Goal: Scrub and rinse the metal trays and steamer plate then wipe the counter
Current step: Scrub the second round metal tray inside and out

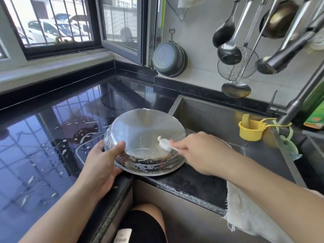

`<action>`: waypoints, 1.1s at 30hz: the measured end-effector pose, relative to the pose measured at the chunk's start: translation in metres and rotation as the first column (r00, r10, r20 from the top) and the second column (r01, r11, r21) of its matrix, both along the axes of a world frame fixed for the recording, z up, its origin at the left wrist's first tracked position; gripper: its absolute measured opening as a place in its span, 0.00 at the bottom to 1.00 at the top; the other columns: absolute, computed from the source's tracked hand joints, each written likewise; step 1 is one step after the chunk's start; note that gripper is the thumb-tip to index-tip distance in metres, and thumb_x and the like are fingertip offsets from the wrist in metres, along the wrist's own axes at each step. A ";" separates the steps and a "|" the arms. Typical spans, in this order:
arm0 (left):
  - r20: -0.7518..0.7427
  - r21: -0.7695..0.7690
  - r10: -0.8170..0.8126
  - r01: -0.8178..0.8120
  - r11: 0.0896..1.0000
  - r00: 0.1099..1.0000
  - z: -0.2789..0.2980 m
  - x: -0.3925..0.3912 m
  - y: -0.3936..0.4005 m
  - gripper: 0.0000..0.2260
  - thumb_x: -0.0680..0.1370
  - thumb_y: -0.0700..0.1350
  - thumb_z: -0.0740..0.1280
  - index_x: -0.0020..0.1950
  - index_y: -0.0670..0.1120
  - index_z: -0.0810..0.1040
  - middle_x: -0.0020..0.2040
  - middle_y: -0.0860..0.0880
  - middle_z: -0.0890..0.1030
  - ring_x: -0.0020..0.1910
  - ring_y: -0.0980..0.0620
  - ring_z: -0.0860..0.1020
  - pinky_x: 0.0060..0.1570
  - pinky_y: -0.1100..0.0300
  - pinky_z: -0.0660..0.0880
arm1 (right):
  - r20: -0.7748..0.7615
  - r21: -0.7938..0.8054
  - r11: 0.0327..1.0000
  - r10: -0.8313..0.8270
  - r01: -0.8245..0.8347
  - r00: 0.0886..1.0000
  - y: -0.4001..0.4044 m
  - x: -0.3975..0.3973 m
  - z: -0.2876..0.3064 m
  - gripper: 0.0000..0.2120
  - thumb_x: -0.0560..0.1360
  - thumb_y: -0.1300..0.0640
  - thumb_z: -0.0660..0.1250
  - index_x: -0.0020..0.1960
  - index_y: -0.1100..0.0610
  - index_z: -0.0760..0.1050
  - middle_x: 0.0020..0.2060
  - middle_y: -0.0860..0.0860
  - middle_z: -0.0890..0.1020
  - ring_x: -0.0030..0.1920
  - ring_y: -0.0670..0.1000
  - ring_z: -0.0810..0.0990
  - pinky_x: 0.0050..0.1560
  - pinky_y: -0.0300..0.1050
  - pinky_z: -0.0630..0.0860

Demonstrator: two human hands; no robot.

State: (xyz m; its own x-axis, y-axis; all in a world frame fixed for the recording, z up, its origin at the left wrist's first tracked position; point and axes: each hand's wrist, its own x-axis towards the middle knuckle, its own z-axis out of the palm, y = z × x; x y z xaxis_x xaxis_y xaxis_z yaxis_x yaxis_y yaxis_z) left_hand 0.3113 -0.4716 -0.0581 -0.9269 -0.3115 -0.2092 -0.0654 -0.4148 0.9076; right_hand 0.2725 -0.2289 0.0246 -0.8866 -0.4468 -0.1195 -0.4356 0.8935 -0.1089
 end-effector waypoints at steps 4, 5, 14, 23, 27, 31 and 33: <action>-0.004 0.003 0.000 0.000 1.000 1.000 0.000 0.001 0.001 0.13 0.83 0.36 0.66 0.67 0.41 0.78 0.55 0.39 0.87 0.55 0.38 0.85 0.52 0.40 0.84 | -0.093 0.088 0.980 -0.170 0.178 0.981 0.014 -0.032 0.006 0.20 0.82 0.56 0.57 0.70 0.40 0.72 0.49 0.54 0.78 0.44 0.58 0.78 0.43 0.52 0.75; -0.003 0.005 -0.002 0.002 1.000 1.000 0.000 0.002 0.000 0.13 0.83 0.36 0.66 0.67 0.42 0.78 0.55 0.39 0.86 0.55 0.37 0.85 0.53 0.39 0.83 | -0.085 0.072 0.987 -0.134 0.140 0.987 0.011 -0.027 0.006 0.20 0.82 0.55 0.57 0.70 0.39 0.72 0.46 0.53 0.77 0.42 0.57 0.78 0.41 0.51 0.73; -0.009 0.009 -0.007 0.007 1.000 1.000 0.002 0.003 0.002 0.13 0.83 0.36 0.66 0.67 0.42 0.78 0.55 0.39 0.86 0.55 0.37 0.85 0.51 0.40 0.84 | -0.052 0.057 0.989 -0.130 0.133 0.990 0.007 -0.025 0.004 0.17 0.83 0.53 0.57 0.69 0.42 0.73 0.46 0.53 0.78 0.44 0.59 0.79 0.41 0.49 0.72; -0.012 0.014 -0.008 0.008 1.000 1.000 0.001 0.003 0.002 0.13 0.83 0.36 0.66 0.67 0.42 0.78 0.55 0.39 0.86 0.56 0.37 0.85 0.49 0.41 0.84 | -0.018 -0.015 0.998 -0.053 0.053 0.998 -0.008 -0.008 0.001 0.15 0.83 0.52 0.58 0.65 0.40 0.75 0.41 0.51 0.77 0.41 0.58 0.78 0.40 0.50 0.73; -0.016 0.014 -0.015 0.015 1.000 1.000 0.000 0.002 0.001 0.13 0.83 0.37 0.66 0.68 0.42 0.77 0.55 0.40 0.87 0.55 0.38 0.85 0.49 0.42 0.85 | -0.035 0.000 0.999 -0.041 0.041 0.999 -0.014 -0.007 0.005 0.21 0.83 0.53 0.58 0.72 0.32 0.68 0.50 0.53 0.78 0.48 0.60 0.79 0.48 0.52 0.77; -0.011 0.014 -0.019 0.019 1.000 1.000 0.000 0.003 0.001 0.14 0.83 0.37 0.66 0.68 0.42 0.77 0.56 0.40 0.86 0.55 0.38 0.85 0.50 0.42 0.84 | -0.053 -0.020 1.000 0.001 -0.002 0.999 -0.018 -0.001 0.003 0.18 0.83 0.54 0.58 0.70 0.37 0.71 0.39 0.49 0.74 0.36 0.52 0.72 0.39 0.49 0.73; -0.011 0.022 -0.019 0.019 1.000 1.000 0.000 0.002 0.000 0.14 0.83 0.37 0.66 0.68 0.42 0.77 0.56 0.40 0.86 0.56 0.38 0.85 0.49 0.42 0.84 | -0.013 -0.077 0.988 0.131 -0.131 0.991 -0.032 0.016 -0.001 0.16 0.84 0.52 0.57 0.68 0.37 0.72 0.33 0.46 0.69 0.34 0.52 0.69 0.38 0.49 0.71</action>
State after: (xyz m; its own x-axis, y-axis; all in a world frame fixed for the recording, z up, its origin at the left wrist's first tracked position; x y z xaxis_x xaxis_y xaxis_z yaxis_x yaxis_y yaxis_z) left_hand 0.3131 -0.4715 -0.0577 -0.9349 -0.2890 -0.2062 -0.0641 -0.4338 0.8987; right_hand 0.2888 -0.2606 0.0231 -0.8207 -0.5667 -0.0728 -0.5494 0.8177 -0.1718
